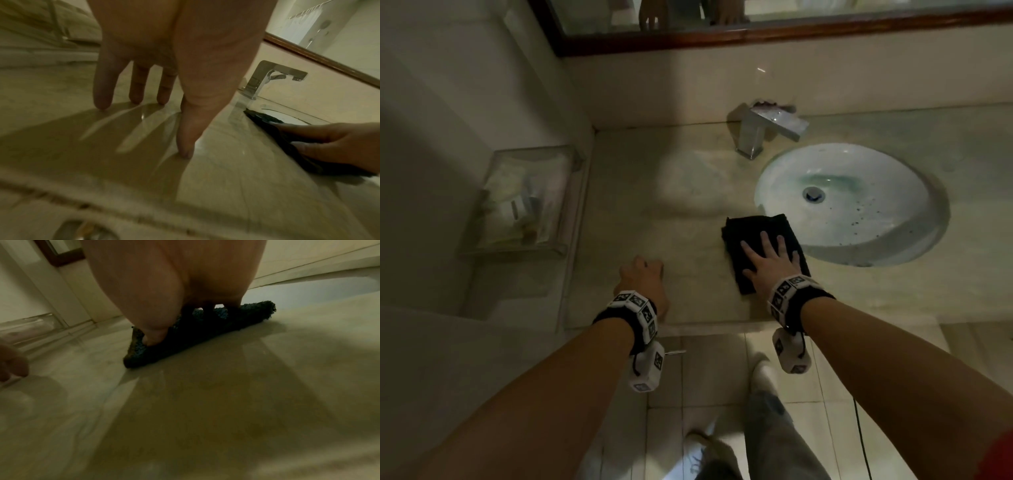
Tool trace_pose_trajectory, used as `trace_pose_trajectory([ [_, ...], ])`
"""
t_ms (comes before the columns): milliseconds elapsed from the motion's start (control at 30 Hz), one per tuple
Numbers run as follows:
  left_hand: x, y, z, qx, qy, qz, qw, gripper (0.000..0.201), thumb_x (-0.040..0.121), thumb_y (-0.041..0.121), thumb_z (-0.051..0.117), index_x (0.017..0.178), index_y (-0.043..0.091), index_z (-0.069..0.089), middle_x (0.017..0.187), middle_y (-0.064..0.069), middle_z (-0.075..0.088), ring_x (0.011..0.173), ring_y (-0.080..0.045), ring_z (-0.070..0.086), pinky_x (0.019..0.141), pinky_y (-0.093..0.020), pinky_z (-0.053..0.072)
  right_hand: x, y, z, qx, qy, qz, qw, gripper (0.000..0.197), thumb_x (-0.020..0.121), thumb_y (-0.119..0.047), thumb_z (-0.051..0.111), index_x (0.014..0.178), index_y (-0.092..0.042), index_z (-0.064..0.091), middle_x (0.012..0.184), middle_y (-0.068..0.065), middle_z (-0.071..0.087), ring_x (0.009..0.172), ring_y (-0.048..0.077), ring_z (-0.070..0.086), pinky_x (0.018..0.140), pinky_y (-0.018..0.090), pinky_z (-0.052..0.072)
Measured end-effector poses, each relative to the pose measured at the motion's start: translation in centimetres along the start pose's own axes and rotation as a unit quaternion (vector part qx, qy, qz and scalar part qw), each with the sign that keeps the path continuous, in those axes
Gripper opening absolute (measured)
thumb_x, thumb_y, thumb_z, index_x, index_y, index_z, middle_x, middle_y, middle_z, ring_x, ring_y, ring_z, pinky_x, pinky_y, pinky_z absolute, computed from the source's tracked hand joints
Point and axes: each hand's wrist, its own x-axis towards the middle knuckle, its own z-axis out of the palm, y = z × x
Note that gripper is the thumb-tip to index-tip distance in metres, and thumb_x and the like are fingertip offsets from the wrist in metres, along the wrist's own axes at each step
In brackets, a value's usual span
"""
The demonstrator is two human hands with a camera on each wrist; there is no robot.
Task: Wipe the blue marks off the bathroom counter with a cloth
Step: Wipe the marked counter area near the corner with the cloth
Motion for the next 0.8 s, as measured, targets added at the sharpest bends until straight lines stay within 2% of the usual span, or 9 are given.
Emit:
trace_pose_trajectory([
  [133,1.9,0.6,-1.4,0.026,-0.031,-0.001,0.999,0.053,0.074,0.026,0.073,0.12,0.018,0.048,0.126,-0.012,0.039,0.114,-0.036,0.042,0.087,-0.04,0.046,2.9,-0.9,-2.6,-0.016,-0.024,-0.029,0.999,0.064,0.101,-0.05,0.036,0.151,-0.049,-0.005,0.16,-0.004,-0.024,0.148,0.03,-0.019,0.119,0.056,0.002],
  [233,3.3,1.4,-2.5,0.044,-0.01,-0.002,0.999,0.044,0.081,0.031,0.067,0.121,0.016,0.054,0.131,-0.011,0.038,0.114,-0.034,0.042,0.094,-0.038,0.041,5.5,-1.6,-4.5,-0.017,-0.039,-0.059,0.997,0.065,0.101,-0.049,0.036,0.151,-0.048,-0.005,0.16,-0.004,-0.025,0.147,0.031,-0.02,0.119,0.055,0.003],
  [300,4.2,1.6,-3.0,0.001,0.0,-0.017,1.0,0.041,0.085,0.029,0.063,0.122,0.015,0.053,0.137,-0.01,0.035,0.116,-0.035,0.041,0.096,-0.04,0.042,7.2,-2.2,-5.8,-0.032,-0.037,-0.084,0.995,0.065,0.101,-0.049,0.036,0.151,-0.047,-0.005,0.16,-0.002,-0.024,0.147,0.032,-0.021,0.12,0.054,0.004],
  [400,5.1,1.6,-3.8,-0.045,-0.018,-0.05,0.998,0.056,0.085,0.035,0.068,0.132,0.017,0.044,0.144,-0.006,0.028,0.125,-0.037,0.034,0.098,-0.05,0.045,9.6,-3.3,-7.8,-0.078,-0.042,-0.122,0.989,0.065,0.101,-0.049,0.035,0.151,-0.046,-0.005,0.161,-0.001,-0.022,0.147,0.032,-0.019,0.12,0.054,0.001],
  [467,5.4,1.5,-4.3,-0.052,-0.036,-0.065,0.996,0.061,0.086,0.039,0.068,0.137,0.02,0.04,0.148,-0.005,0.024,0.128,-0.037,0.032,0.1,-0.051,0.043,11.0,-4.2,-9.3,-0.093,-0.047,-0.143,0.984,0.064,0.101,-0.048,0.037,0.152,-0.047,-0.003,0.161,-0.001,-0.021,0.147,0.032,-0.018,0.12,0.054,0.0],
  [800,6.0,0.7,-4.3,-0.123,-0.056,-0.079,0.988,0.055,0.087,0.036,0.064,0.138,0.024,0.046,0.15,-0.003,0.026,0.131,-0.033,0.035,0.111,-0.045,0.032,16.8,-7.7,-12.9,-0.144,-0.062,-0.217,0.964,0.065,0.1,-0.045,0.043,0.152,-0.046,0.004,0.163,-0.002,-0.014,0.148,0.034,-0.012,0.119,0.054,0.005],
])
